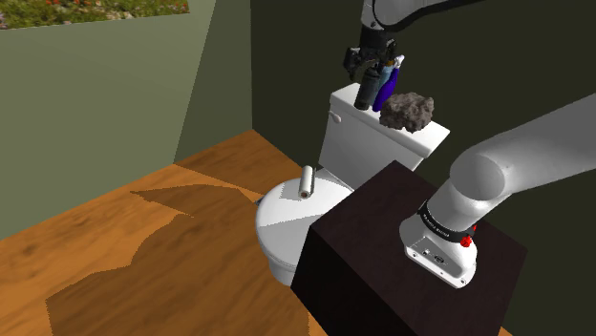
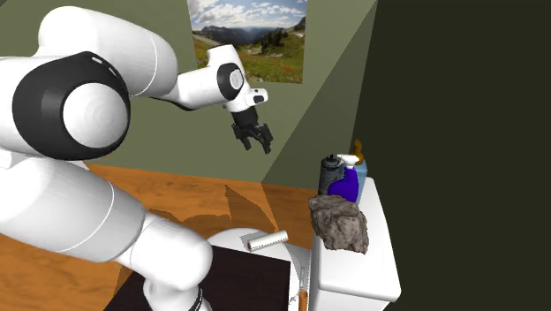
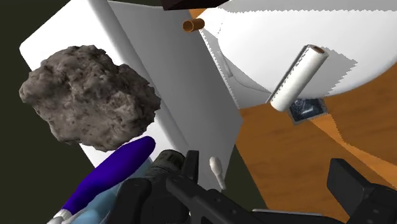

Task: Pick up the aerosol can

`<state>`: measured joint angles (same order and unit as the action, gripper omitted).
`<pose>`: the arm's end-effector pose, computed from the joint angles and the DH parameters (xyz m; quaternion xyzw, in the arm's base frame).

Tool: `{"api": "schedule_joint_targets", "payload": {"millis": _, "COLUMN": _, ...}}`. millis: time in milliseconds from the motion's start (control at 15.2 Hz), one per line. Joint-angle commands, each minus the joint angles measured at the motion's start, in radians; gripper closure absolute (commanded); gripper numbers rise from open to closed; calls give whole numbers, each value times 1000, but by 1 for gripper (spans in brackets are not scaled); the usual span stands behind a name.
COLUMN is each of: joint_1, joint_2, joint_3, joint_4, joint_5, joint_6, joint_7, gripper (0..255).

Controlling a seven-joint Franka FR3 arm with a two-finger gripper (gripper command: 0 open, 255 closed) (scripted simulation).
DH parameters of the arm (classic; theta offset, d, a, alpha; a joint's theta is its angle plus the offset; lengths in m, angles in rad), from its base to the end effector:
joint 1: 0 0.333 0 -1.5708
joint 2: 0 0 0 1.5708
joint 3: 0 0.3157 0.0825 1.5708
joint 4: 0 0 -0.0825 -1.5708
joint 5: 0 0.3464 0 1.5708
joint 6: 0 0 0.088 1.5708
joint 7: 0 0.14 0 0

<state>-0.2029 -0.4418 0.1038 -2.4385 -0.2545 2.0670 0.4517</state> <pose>0.3841 -0.0572 0.4546 0.9658 -0.2185 0.0552 0.1280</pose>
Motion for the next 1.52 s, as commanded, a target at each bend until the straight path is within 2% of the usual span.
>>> {"api": "schedule_joint_targets", "payload": {"millis": 0, "joint_1": -36, "joint_2": 57, "joint_3": 3, "joint_4": 13, "joint_5": -33, "joint_6": 60, "joint_7": 77, "gripper": 0}}
{"api": "schedule_joint_targets", "payload": {"millis": 396, "joint_1": -136, "joint_2": 232, "joint_3": 2, "joint_4": 96, "joint_5": -145, "joint_6": 184, "joint_7": 302, "gripper": 0}}
{"api": "schedule_joint_targets", "payload": {"millis": 858, "joint_1": -223, "joint_2": 415, "joint_3": -34, "joint_4": 221, "joint_5": -279, "joint_6": 270, "joint_7": 562, "gripper": 0}}
{"api": "schedule_joint_targets", "payload": {"millis": 1188, "joint_1": -264, "joint_2": 525, "joint_3": -79, "joint_4": 315, "joint_5": -353, "joint_6": 306, "joint_7": 726, "gripper": 0}}
{"api": "schedule_joint_targets", "payload": {"millis": 1452, "joint_1": -264, "joint_2": 554, "joint_3": -84, "joint_4": 298, "joint_5": -382, "joint_6": 346, "joint_7": 761, "gripper": 0}}
